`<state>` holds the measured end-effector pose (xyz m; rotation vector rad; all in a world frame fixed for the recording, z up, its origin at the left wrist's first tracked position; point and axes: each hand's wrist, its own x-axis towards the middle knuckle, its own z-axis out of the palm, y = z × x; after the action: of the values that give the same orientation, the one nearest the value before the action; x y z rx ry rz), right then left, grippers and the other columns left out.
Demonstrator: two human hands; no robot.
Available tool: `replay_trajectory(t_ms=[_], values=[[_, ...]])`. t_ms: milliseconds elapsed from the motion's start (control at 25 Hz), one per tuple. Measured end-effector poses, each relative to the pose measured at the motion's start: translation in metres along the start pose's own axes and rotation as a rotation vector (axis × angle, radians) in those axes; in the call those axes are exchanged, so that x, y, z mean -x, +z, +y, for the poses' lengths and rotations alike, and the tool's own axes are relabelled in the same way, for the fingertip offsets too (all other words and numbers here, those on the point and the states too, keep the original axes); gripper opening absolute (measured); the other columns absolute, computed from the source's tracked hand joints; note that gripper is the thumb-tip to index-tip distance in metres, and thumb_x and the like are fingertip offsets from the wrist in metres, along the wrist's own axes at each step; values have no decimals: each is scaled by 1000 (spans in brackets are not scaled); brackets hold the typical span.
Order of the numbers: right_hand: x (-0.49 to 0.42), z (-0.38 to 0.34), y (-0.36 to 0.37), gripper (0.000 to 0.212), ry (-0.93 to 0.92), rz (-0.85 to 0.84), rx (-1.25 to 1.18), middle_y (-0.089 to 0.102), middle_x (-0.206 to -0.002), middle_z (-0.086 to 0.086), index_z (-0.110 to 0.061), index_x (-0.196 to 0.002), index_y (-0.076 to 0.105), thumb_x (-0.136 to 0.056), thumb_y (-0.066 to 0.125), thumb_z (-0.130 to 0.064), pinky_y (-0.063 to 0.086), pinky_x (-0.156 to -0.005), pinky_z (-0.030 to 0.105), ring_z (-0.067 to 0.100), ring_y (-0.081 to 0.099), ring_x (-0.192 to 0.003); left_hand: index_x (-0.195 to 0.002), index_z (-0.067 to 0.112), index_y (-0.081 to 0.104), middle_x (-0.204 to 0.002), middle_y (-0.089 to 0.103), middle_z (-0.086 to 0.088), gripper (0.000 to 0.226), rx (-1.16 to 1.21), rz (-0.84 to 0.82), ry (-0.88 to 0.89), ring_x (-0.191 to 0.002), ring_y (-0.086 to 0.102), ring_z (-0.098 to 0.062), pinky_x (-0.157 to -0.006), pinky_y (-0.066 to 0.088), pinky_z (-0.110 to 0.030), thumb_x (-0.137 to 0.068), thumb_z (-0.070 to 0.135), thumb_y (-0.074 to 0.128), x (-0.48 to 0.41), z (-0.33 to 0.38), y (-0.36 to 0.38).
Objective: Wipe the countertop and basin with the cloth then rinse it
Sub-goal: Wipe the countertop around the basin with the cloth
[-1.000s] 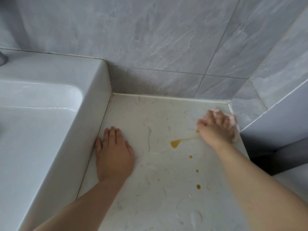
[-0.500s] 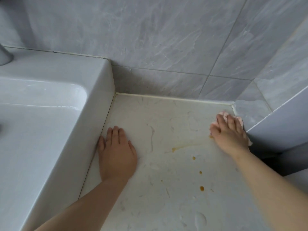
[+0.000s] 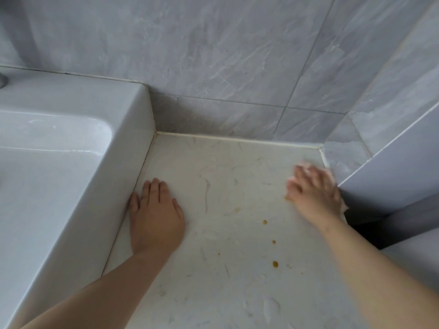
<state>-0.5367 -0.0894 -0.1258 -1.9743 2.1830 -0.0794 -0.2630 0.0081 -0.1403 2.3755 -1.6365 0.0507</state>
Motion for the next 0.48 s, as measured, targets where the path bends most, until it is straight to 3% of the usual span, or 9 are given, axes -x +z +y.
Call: replay_trajectory(t_ms=[80, 120, 240, 320, 360, 440, 480], values=[[1, -3, 3, 49, 125, 57, -1, 11, -157, -3, -34, -141, 24, -93, 25, -43, 2, -116, 44, 21, 3, -143, -117, -9, 57, -122, 59, -25, 59, -7, -7, -3, -116, 54, -38, -97, 37, -55, -83, 26, 24, 0, 0, 0], [6, -25, 11, 51, 61, 103, 13, 15, -156, -1, -30, -140, 28, -91, 24, -42, 0, -117, 44, 23, 7, -143, -117, -9, 57, -122, 59, -25, 59, -10, -8, 3, -116, 54, -38, -97, 37, -55, -83, 26, 24, 0, -1, 1], [46, -111, 40, 67, -382, 112, -23, 23, -155, 0, -27, -144, 31, -82, 14, -46, 2, -115, 41, 26, 13, -144, -117, -9, 57, -122, 58, -25, 59, -8, -9, 9, -117, 53, -38, -98, 37, -55, -83, 26, 23, 1, -1, 0], [53, -126, 41, 57, -602, -17, 5, 15, -157, -6, -33, -145, 26, -90, 23, -46, 3, -114, 40, 22, 5, -145, -118, -9, 56, -123, 58, -25, 60, -4, -10, 8, -118, 53, -38, -98, 37, -55, -84, 26, 22, 0, -2, 0], [42, -111, 35, 53, -629, -25, 27, 17, -156, -8, -36, -144, 29, -92, 28, -45, 6, -115, 42, 22, 5, -145, -118, -9, 56, -123, 58, -25, 60, -4, -4, 9, -118, 53, -38, -98, 37, -55, -84, 26, 22, 0, -3, 0], [13, -59, 27, 55, -479, 96, 30, 26, -154, -5, -34, -140, 37, -89, 24, -49, 15, -114, 48, 27, 13, -143, -117, -9, 57, -123, 58, -25, 60, 0, 5, 8, -118, 53, -38, -98, 37, -55, -83, 27, 22, 0, -3, 1], [-1, -29, 20, 57, -319, 109, 36, 22, -155, -5, -34, -142, 33, -89, 20, -49, 14, -114, 48, 27, 11, -143, -117, -9, 57, -123, 58, -25, 60, 3, 7, 6, -118, 53, -38, -98, 37, -55, -83, 26, 23, 0, -3, 2]])
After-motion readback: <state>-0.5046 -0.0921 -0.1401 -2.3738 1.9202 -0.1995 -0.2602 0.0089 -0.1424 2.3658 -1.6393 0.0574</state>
